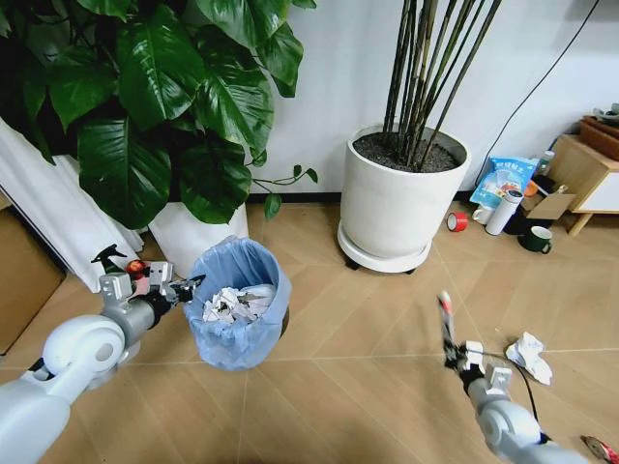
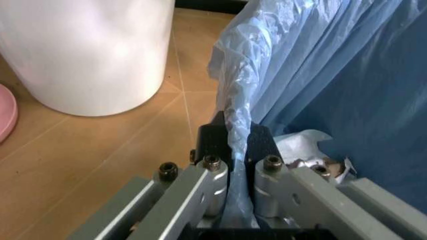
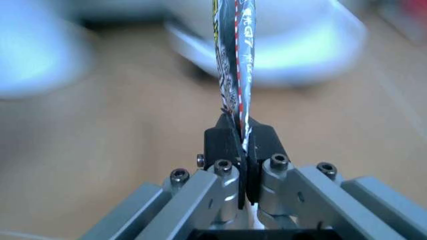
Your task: Pick up the trash bin and place the garbage on the floor into it.
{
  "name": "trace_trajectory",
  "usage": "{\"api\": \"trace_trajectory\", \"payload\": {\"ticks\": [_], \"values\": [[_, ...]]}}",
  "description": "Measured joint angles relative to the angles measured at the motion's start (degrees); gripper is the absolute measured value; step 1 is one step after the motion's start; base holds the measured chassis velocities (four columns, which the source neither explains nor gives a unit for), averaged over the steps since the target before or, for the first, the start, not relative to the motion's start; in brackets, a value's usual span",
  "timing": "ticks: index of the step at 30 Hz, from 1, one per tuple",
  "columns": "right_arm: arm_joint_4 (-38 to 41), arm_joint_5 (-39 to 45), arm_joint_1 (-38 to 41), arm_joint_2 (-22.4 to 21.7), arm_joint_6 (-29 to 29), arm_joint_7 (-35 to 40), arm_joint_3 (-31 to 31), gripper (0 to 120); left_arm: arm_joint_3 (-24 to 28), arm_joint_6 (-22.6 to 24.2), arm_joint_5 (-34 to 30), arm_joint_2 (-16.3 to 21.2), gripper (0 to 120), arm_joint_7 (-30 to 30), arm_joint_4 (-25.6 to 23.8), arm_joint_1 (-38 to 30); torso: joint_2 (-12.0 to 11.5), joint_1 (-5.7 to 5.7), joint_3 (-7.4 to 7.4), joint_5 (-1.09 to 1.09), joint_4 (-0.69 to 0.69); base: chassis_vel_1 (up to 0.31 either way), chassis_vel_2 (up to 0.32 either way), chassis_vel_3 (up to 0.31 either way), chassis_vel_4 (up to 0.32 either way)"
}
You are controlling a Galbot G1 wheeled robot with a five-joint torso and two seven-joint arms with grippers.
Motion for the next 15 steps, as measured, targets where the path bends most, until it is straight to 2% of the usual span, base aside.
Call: {"api": "trace_trajectory", "payload": {"ticks": [1, 3, 4, 7, 8, 9, 11, 12, 15], "values": [[0.8, 0.6, 2.6, -0.7, 3.5, -6.7, -1.6, 0, 0.2, 0.0, 0.0, 0.0, 0, 0.1, 0.0, -0.2, 0.0, 0.0, 0.0, -0.01, 0.02, 0.0, 0.0, 0.0, 0.0], [2.0, 3.9, 7.2, -1.7, 7.8, -15.2, -5.5, 0, 0.7, 0.0, 0.0, 0.1, 0, 0.1, 0.2, -0.4, 0.0, 0.0, 0.0, -0.05, 0.02, 0.0, 0.0, 0.0, 0.0], [2.0, 3.9, 7.2, -1.7, 7.8, -15.2, -5.5, 0, 0.7, 0.0, 0.0, 0.1, 0, 0.1, 0.2, -0.4, 0.0, 0.0, 0.0, -0.05, 0.02, 0.0, 0.0, 0.0, 0.0], [3.9, 8.8, 14.2, -2.6, 11.1, -23.9, -11.8, 0, 1.3, 0.0, 0.0, -0.3, 0, 0.1, 0.4, -0.9, 0.0, 0.0, 0.0, -0.03, 0.03, 0.0, 0.0, 0.0, 0.0], [5.2, 11.7, 18.1, -2.8, 11.1, -27.0, -15.0, 0, 1.7, 0.0, 0.0, -0.4, 0, 0.2, 0.5, -1.1, 0.0, 0.0, 0.0, -0.05, 0.02, 0.0, 0.0, 0.0, 0.0], [5.2, 11.7, 18.1, -2.8, 11.1, -27.0, -15.0, 0, 1.7, 0.0, 0.0, -0.4, 0, 0.2, 0.5, -1.1, 0.0, 0.0, 0.0, -0.05, 0.02, 0.0, 0.0, 0.0, 0.0], [6.4, 15.3, 24.5, -2.2, 9.7, -30.4, -19.1, 0, 2.3, -0.1, 0.1, -0.3, 0, 0.5, 0.8, -1.4, 0.0, 0.0, -0.01, -0.05, -0.02, 0.0, 0.0, 0.0, 0.0], [6.4, 15.3, 24.5, -2.2, 9.7, -30.4, -19.1, 0, 2.3, -0.1, 0.1, -0.3, 0, 0.5, 0.8, -1.4, 0.0, 0.0, -0.01, -0.05, -0.02, 0.0, 0.0, 0.0, 0.0], [5.8, 19.2, 32.8, -0.4, 8.6, -33.8, -24.9, 0, 3.8, -0.2, 0.6, 0.3, 0, 1.1, 1.2, -1.9, 0.0, 0.0, -0.01, -0.05, 0.03, 0.0, 0.0, 0.0, 0.0]]}}
